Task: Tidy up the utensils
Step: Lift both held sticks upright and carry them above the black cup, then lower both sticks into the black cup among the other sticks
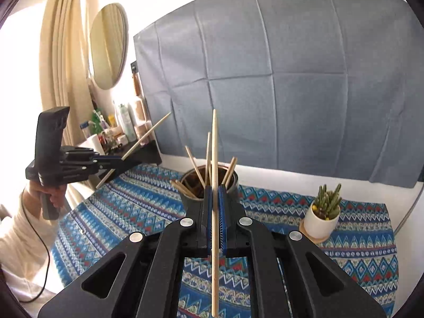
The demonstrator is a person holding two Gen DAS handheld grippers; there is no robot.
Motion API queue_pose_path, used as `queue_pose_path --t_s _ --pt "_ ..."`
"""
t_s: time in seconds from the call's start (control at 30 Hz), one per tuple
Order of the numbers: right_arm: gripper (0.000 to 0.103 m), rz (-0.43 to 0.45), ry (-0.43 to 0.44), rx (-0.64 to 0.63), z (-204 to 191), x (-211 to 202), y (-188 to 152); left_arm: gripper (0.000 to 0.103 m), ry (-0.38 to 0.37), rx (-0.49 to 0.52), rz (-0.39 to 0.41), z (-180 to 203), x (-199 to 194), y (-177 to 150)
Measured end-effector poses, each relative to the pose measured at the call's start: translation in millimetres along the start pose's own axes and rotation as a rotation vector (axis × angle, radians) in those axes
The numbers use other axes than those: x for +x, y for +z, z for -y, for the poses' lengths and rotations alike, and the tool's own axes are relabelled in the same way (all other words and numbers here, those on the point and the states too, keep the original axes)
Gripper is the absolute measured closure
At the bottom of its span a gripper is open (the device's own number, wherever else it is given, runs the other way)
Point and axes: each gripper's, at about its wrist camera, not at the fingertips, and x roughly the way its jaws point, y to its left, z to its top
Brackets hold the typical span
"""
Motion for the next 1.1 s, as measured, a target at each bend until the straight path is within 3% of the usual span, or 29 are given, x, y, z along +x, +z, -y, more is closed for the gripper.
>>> queue_pose_path --t_s 0.13,0.43,0.6,0.77,0.97,1.1 --pt "0.098 0.052 0.035 0.019 1 19 18 0.098 -0.008 0.016 0.067 4 7 23" --pt "0.098 0.160 0.114 0.067 10 64 34 0.098 -0.118 -0.005 0.160 9 42 52" --pt "0.098 0.275 0.187 0.119 20 73 37 0.098 -0.152 -0.024 0.226 11 57 61" --pt "0.098 0.403 0.260 0.202 30 90 27 0.098 -0.220 -0.109 0.279 8 72 58" --pt "0.098 0.450 0.245 0.248 36 120 13 0.098 -0.288 -0.152 0.463 14 78 39" --pt "0.098 0.481 0.217 0.248 41 132 1 0.098 -0.315 -0.182 0.526 16 87 22"
